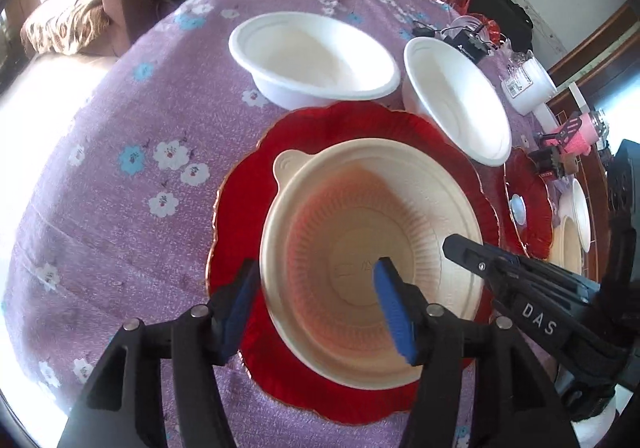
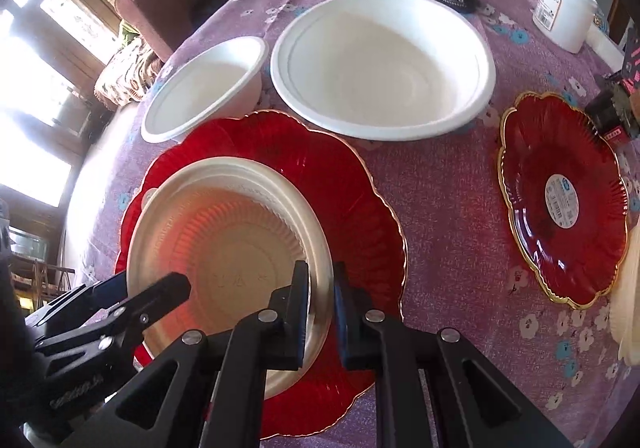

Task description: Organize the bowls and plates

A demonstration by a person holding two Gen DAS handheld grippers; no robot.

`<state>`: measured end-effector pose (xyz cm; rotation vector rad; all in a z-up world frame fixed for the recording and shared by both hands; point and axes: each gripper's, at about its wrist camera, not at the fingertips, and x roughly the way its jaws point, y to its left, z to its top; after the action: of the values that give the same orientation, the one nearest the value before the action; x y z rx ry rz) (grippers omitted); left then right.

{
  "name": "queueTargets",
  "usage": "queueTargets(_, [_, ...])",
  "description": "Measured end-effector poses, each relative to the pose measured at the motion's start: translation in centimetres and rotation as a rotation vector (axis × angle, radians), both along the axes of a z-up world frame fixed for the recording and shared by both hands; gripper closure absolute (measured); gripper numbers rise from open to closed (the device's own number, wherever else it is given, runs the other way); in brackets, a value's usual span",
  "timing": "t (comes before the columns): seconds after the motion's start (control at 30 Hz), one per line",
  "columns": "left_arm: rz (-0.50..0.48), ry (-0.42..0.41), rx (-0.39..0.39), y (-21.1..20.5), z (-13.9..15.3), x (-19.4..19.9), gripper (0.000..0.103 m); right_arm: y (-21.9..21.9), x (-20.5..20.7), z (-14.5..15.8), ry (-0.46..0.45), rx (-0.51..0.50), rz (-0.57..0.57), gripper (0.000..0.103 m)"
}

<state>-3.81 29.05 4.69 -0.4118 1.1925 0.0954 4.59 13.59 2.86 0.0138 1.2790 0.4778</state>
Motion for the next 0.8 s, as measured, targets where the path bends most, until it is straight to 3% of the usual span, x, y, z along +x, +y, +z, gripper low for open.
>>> queueTargets(0.5, [-0.008, -0.114, 0.214, -1.8, 5.6, -1.4, 0.044, -2.9, -1.5, 3.5, -0.077, 0.092, -0.023, 0.09])
queueTargets(0.8, [-0.076, -0.146, 0.283, -5.4, 7.8, -0.9, 0.044, -6.3, -2.5, 5.5, -0.118, 0.15, -0.079, 0.09])
